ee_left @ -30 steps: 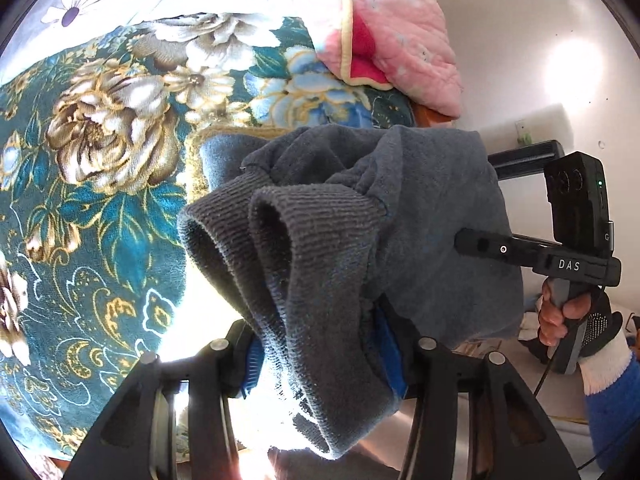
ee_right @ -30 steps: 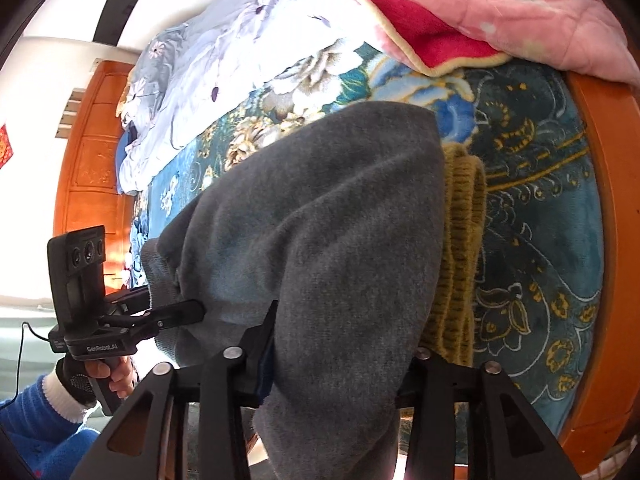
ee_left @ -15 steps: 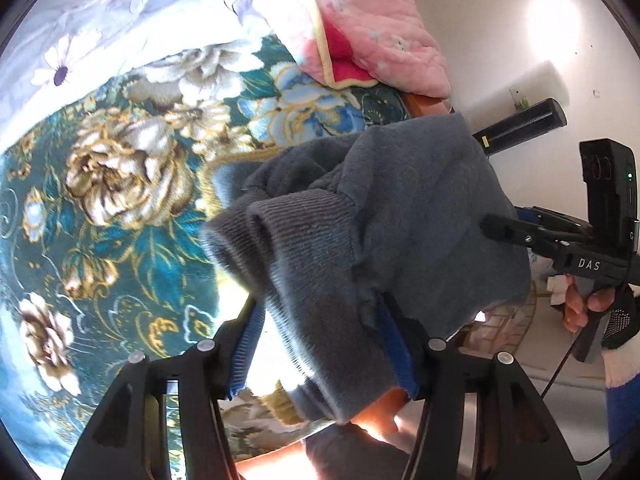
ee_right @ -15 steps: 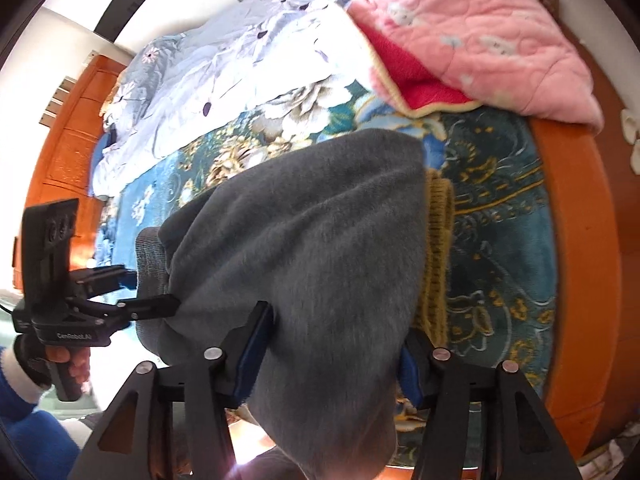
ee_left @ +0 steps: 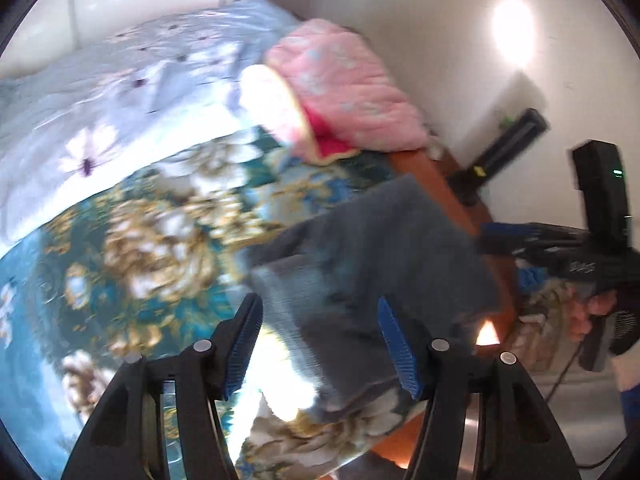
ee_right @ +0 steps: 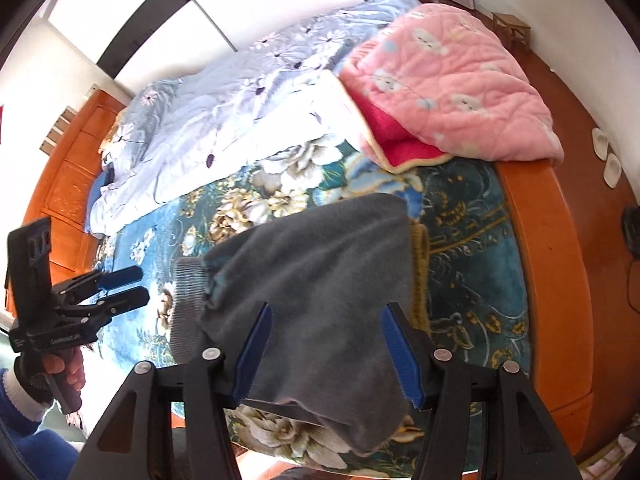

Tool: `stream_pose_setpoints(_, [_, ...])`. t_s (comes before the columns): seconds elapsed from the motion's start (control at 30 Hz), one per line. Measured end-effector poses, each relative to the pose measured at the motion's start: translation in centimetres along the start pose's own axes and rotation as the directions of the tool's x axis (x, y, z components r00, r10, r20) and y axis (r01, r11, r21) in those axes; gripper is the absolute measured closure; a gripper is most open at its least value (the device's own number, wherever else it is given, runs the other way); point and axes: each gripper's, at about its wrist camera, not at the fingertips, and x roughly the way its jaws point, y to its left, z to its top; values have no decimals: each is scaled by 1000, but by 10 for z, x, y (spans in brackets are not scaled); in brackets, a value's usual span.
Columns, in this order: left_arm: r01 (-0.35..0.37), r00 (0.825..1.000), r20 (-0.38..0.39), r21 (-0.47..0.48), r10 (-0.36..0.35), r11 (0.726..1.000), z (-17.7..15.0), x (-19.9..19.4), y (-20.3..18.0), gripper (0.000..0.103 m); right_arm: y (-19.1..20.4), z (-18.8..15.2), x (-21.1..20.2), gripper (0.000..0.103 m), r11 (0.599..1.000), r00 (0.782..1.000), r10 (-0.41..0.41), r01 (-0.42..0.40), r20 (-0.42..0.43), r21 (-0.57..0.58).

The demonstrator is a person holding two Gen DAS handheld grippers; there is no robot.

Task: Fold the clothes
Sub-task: 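Lower the sweatpants onto the mustard and blue clothes stack with both grippers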

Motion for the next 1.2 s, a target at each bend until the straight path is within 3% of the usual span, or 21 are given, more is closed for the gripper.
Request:
stream_pose_setpoints(0.07, [19,1000,-24,14,-19,1000,-1,8,-9,41,6,-2,5,49,1000,1000,-2,2,-14,-13])
stream_pose_setpoints(0.2, [35,997,-73,31,-33,999,-12,29,-15,41,9,-15,14,80,999,999,-25,24,-48,-29])
stream_pose_setpoints(0.27, [25,995,-100,44,-20,999,-21,38,-16,41,5,-24,17,90,999,997,-42,40,-67,-23])
stream_pose_setpoints(0.4, [-9,986,-167,16,11,1000,-35,59,-6,41,-7,-40,22,90,997,992,-72,73,-99,4])
stream_pose_setpoints(0.57, [-27,972,-235,-28,20,999,-49,79,5,41,-24,-55,39,92,995,988,-48,60,-149,74])
stream_pose_setpoints(0.73, [-27,969,-246,-27,20,999,-53,84,1,40,-29,-61,47,92,995,984,-46,61,-171,83])
stream_pose_setpoints(0.8, [-15,972,-235,-29,7,999,-50,78,0,40,-31,-61,47,92,994,984,-42,58,-175,87])
stream_pose_setpoints(0.97, [-6,993,-117,26,9,1000,-33,35,-13,41,-28,-57,41,92,996,986,-34,47,-161,78])
stream_pose_setpoints(1.17, [28,999,-28,93,-26,995,-4,21,-39,41,-13,-44,29,90,999,990,-42,46,-131,22])
stream_pose_setpoints(1.2, [19,999,-44,96,-14,995,-2,30,-39,41,-11,-40,26,90,999,992,-40,42,-118,19])
